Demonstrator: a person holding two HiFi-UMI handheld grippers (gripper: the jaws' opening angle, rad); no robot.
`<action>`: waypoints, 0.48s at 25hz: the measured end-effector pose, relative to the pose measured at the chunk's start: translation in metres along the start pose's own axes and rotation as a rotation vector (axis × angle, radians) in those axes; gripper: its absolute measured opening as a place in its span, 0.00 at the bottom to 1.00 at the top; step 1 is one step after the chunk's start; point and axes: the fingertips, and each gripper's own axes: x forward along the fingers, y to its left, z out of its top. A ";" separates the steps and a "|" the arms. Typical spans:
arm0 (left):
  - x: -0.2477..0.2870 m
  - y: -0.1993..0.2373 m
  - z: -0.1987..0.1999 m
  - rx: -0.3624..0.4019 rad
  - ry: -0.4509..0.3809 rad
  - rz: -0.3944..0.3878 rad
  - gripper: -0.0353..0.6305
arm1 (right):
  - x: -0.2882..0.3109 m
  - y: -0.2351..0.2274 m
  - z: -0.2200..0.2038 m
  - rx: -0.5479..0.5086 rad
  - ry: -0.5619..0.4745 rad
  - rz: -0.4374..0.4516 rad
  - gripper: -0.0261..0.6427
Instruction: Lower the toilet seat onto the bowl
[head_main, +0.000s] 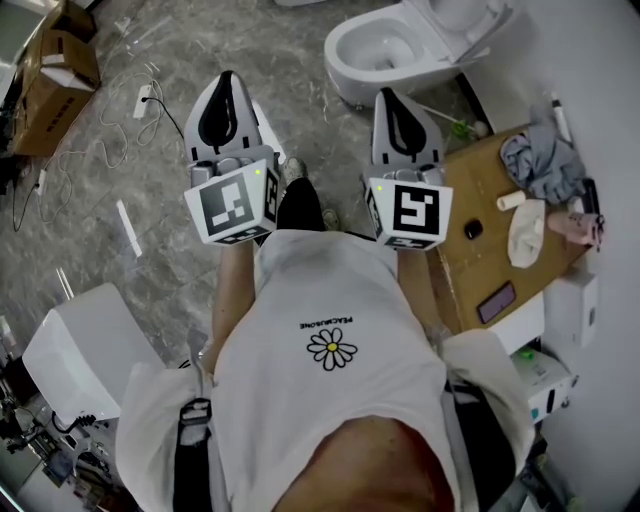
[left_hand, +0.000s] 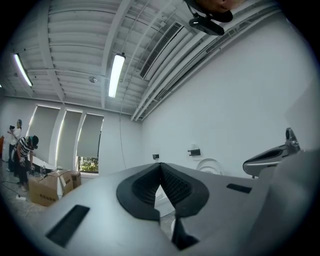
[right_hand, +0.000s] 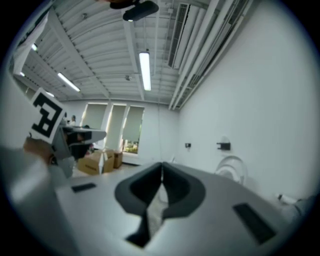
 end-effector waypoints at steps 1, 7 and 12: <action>0.004 -0.001 0.002 0.003 -0.011 0.000 0.08 | 0.002 -0.005 -0.003 0.004 0.016 -0.017 0.08; 0.032 -0.006 0.002 0.011 -0.030 -0.022 0.08 | 0.016 -0.029 -0.011 0.045 0.034 -0.052 0.08; 0.057 -0.005 -0.004 0.034 -0.016 -0.045 0.08 | 0.038 -0.040 -0.023 0.037 0.085 -0.118 0.08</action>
